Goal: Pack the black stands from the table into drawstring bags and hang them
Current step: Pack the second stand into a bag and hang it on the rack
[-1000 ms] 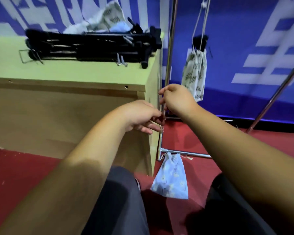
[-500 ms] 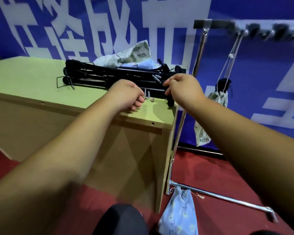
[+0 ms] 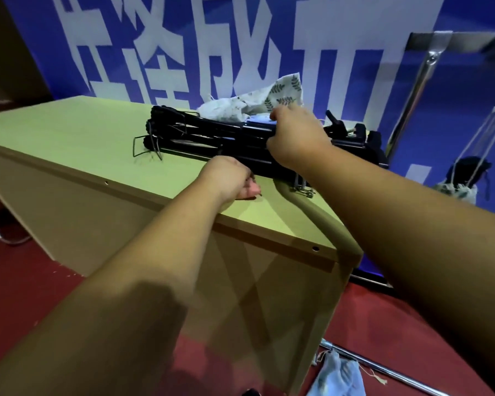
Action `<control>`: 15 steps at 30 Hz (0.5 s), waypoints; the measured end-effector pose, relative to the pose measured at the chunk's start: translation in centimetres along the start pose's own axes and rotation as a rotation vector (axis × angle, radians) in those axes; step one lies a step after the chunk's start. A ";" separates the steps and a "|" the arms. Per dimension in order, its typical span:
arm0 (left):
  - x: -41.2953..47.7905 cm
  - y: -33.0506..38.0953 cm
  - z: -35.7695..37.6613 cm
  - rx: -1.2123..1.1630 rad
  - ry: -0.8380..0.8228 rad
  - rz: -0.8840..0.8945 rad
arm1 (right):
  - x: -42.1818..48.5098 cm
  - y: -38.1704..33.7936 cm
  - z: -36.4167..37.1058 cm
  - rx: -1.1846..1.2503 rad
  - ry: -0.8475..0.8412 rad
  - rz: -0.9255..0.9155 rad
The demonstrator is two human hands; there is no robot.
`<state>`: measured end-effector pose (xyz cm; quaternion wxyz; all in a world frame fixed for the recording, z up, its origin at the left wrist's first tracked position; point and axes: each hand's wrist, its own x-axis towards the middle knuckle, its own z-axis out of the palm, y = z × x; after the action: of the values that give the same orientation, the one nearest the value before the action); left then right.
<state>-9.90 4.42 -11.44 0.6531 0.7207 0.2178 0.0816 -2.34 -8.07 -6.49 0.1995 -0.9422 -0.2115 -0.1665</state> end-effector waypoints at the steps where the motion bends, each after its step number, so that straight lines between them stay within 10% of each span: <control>1: 0.0 0.0 -0.1 -0.042 -0.019 -0.009 | 0.7 0.0 0.4 -0.049 -0.052 0.012; 15: 1.0 -1.0 -0.2 0.086 0.029 0.101 | 4.1 -0.2 3.3 -0.358 -0.029 -0.058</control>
<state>-9.27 5.03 -12.54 0.6135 0.7568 0.1938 0.1155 1.81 -5.04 -7.65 0.0208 -0.9585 -0.2083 -0.1936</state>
